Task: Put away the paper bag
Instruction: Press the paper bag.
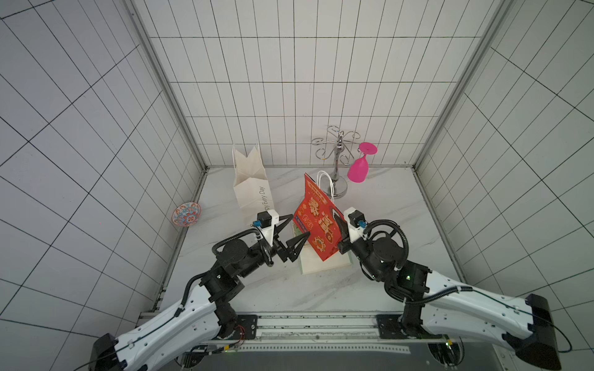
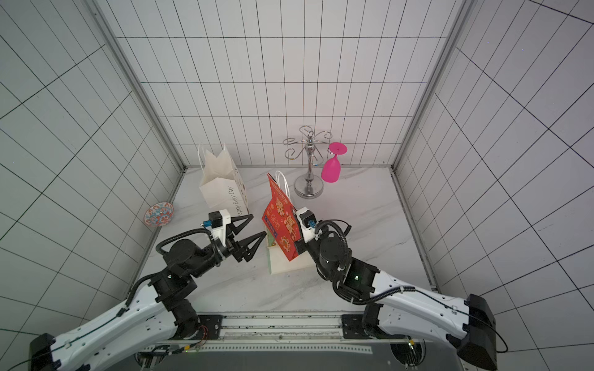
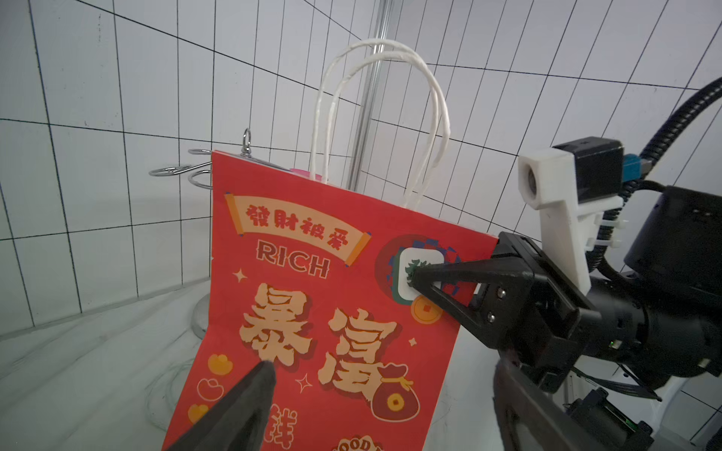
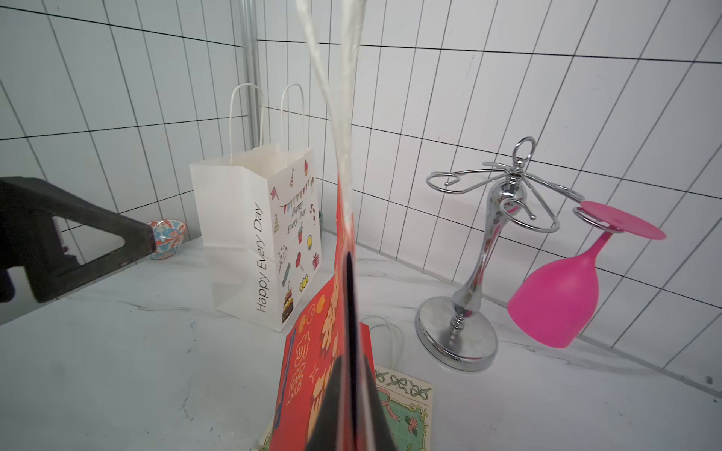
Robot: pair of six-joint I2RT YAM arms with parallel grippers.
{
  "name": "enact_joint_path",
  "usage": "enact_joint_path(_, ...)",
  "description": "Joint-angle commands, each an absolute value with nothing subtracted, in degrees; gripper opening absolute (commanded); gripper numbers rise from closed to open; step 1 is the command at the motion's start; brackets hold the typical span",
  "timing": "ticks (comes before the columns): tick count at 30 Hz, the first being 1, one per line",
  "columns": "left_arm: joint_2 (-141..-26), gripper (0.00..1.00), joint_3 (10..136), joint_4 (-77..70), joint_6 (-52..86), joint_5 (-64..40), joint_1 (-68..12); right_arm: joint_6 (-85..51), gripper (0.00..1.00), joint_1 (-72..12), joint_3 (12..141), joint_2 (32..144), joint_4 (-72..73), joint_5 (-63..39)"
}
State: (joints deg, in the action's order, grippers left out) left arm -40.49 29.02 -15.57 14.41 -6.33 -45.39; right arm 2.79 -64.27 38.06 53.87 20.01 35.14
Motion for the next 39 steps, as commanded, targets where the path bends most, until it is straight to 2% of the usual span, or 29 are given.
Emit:
enact_joint_path(1,-40.8,0.89,28.58,-15.32,17.94,-1.61,-45.63,0.96,0.0,-66.61,35.58,57.36,28.09,47.68)
enact_joint_path(8,-41.4,0.89,27.9,-15.1,19.33,-0.78,-45.62,-3.74,0.0,-68.26,34.85,63.91,31.55,54.78)
enact_joint_path(12,-41.4,0.91,27.26,-15.25,20.09,0.21,-45.62,-7.41,0.02,-68.36,34.88,66.38,30.0,55.25)
enact_joint_path(13,-41.48,0.92,27.25,-15.04,20.21,0.49,-45.62,-8.46,0.15,-68.38,34.86,66.97,29.18,55.04)
enact_joint_path(21,-42.62,0.93,27.49,-14.93,22.0,0.52,-45.64,-12.21,0.34,-68.29,36.29,67.86,21.5,49.39)
enact_joint_path(24,-43.23,0.93,28.05,-14.26,22.39,0.52,-45.71,-12.41,0.49,-68.29,37.76,65.39,16.22,45.61)
enact_joint_path(27,-43.51,0.93,28.36,-13.35,23.58,0.86,-46.37,-10.28,0.6,-68.05,41.92,60.22,4.35,38.33)
enact_joint_path(29,-43.59,0.93,28.41,-12.67,23.95,4.24,-48.79,-8.02,0.74,-67.49,44.51,55.72,-4.71,34.44)
enact_joint_path(32,-44.64,0.94,28.42,-12.7,23.54,13.53,-55.94,-7.09,0.83,-64.57,48.46,49.96,-18.57,29.32)
enact_joint_path(36,-48.24,0.95,29.06,-13.04,22.5,28.83,-67.22,-7.47,0.84,-60.9,53.14,44.02,-30.76,25.26)
enact_joint_path(39,-53.37,0.97,30.09,-14.94,21.89,37.29,-73.63,-7.39,0.83,-59.49,53.81,40.16,-32.9,27.61)
